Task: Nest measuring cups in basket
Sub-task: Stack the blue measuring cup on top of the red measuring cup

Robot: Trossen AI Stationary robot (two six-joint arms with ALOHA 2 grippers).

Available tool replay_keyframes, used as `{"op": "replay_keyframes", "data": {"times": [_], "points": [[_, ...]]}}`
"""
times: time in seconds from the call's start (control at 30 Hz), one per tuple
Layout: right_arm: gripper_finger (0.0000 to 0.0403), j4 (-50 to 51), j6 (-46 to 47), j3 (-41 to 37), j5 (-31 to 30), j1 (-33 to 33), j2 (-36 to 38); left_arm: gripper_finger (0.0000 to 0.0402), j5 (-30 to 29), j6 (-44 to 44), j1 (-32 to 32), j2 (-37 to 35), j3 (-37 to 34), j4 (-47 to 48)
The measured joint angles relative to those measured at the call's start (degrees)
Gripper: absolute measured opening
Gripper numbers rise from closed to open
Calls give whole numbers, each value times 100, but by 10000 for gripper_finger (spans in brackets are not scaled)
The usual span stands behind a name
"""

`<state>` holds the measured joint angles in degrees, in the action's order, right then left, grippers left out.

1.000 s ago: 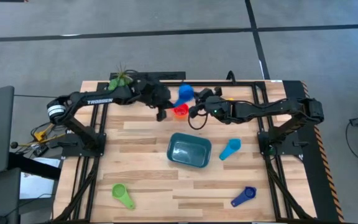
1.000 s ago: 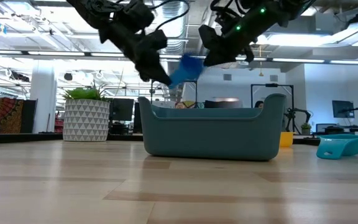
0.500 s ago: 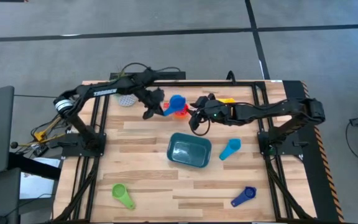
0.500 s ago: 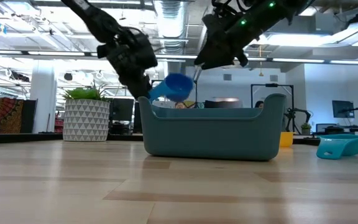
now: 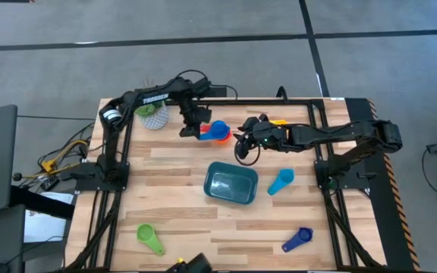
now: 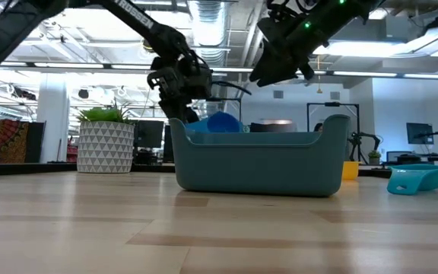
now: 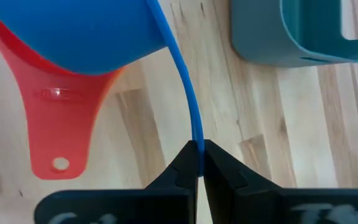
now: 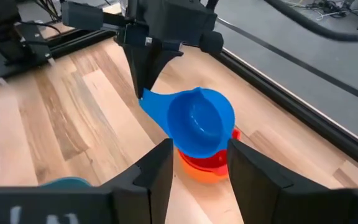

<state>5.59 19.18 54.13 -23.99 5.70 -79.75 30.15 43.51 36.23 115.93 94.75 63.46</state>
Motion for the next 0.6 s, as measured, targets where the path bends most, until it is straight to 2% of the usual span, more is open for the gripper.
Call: {"op": "replay_keyframes", "data": {"times": [0.17,0.4,0.6], "points": [[166,93,42,0,-4,0,-2,0,85,389,-25,306,270,550],[167,96,68,0,-2,0,-2,0,30,496,-59,335,261,436],[174,194,158,0,8,-9,-4,1,-351,483,-63,327,289,431]]}}
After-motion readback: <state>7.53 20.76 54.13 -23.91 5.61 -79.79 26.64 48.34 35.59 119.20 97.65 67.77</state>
